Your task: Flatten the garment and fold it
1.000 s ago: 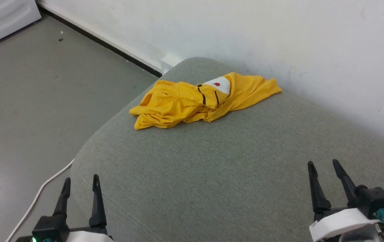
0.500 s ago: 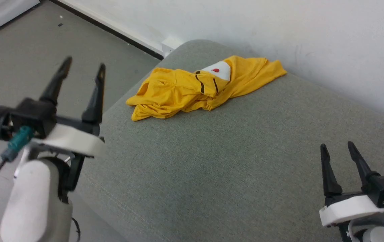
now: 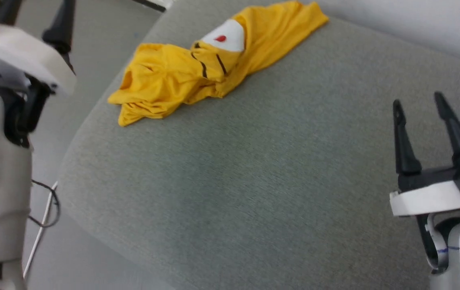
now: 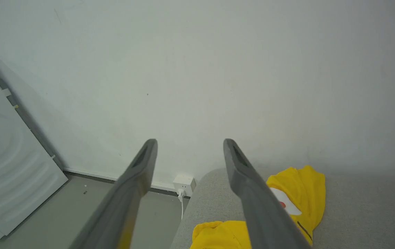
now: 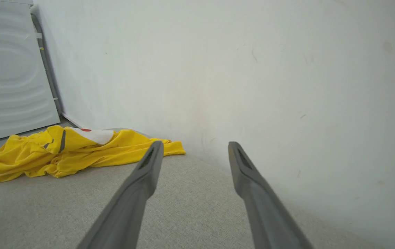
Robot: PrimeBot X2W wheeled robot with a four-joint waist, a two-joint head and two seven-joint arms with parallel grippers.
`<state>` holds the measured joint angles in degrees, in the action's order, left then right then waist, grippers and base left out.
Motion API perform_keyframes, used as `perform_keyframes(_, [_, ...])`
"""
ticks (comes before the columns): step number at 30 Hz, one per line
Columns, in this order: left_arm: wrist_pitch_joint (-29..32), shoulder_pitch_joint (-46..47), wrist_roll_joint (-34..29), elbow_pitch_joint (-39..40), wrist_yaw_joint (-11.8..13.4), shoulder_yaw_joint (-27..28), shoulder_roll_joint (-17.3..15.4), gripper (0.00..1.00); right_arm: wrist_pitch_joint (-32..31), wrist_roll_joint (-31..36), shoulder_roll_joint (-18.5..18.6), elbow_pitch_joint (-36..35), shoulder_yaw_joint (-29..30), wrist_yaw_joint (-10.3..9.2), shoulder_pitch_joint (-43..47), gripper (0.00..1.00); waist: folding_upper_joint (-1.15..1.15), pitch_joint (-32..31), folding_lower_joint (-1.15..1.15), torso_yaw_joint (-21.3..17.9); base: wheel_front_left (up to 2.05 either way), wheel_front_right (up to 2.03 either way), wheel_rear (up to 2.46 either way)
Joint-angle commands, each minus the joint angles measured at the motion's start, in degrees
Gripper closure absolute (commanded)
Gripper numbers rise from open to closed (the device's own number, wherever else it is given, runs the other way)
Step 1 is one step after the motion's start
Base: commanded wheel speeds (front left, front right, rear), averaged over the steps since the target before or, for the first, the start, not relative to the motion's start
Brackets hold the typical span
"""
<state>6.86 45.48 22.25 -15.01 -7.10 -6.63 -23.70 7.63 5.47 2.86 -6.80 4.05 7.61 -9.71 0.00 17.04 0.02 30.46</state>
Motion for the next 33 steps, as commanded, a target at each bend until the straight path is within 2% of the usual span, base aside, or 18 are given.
perform_keyframes(1, [0.65, 2.04, 1.67, -1.46, -0.37, -0.82, -0.14, 0.00, -0.53, 0.44, 0.01, -1.25, 0.27, -0.12, -1.04, 0.00, 0.00, 7.95, -0.02, -5.83, 0.00, 0.00, 0.00])
perform_keyframes(4, [3.44, 5.20, 5.17, -4.70, -0.37, -4.02, -1.66, 0.00, -1.76, 0.82, 0.01, -3.98, 0.22, -0.12, -1.88, 0.00, 0.00, 10.49, -0.02, -7.86, 0.00, 0.00, 0.00])
perform_keyframes(15, [16.67, 10.27, 20.49, -15.03, -0.37, -7.17, -1.48, 0.00, -3.11, 0.24, 0.01, -7.96, 0.49, -0.12, -3.66, 0.00, 0.00, 17.41, -0.02, -13.27, 0.00, 0.00, 0.00])
perform_keyframes(19, [23.77, 10.52, 23.93, -18.61, 0.55, -7.13, -0.84, 0.00, -2.96, 0.00, 0.01, -8.05, 0.72, -0.12, -4.16, 0.00, 0.00, 18.68, -0.02, -14.15, 0.00, 0.00, 0.00])
perform_keyframes(23, [27.81, 10.54, 24.76, -20.72, 1.92, -7.65, -0.86, 0.00, -2.78, -0.21, 0.01, -7.98, 0.88, -0.12, -4.72, 0.00, 0.00, 19.12, -0.02, -14.71, 0.00, 0.00, 0.00])
perform_keyframes(25, [29.02, 10.35, 24.93, -21.00, 1.81, -8.18, -0.93, 0.00, -2.75, -0.29, 0.01, -7.86, 0.84, -0.12, -4.93, 0.00, 0.00, 19.09, -0.02, -14.94, 0.00, 0.00, 0.00])
perform_keyframes(26, [29.41, 10.26, 25.07, -21.11, 1.78, -8.25, -1.01, 0.63, -2.73, -0.35, 0.01, -7.73, 0.82, -0.12, -5.02, 0.00, 0.00, 19.01, -0.02, -15.03, 0.00, 0.00, 0.00])
perform_keyframes(27, [29.49, 10.19, 24.98, -21.03, 1.69, -8.43, -1.21, 1.00, -2.71, -0.42, 0.01, -7.59, 0.82, -0.12, -5.13, 0.00, 0.00, 18.89, -0.02, -15.13, 0.00, 0.00, 0.00])
perform_keyframes(33, [25.41, 10.14, 23.34, -20.06, 1.36, -8.05, -3.56, 1.00, -1.76, -1.52, 0.01, -5.90, 0.55, -0.12, -5.40, 0.00, 0.00, 16.80, -0.02, -15.69, 0.00, 0.00, 0.00])
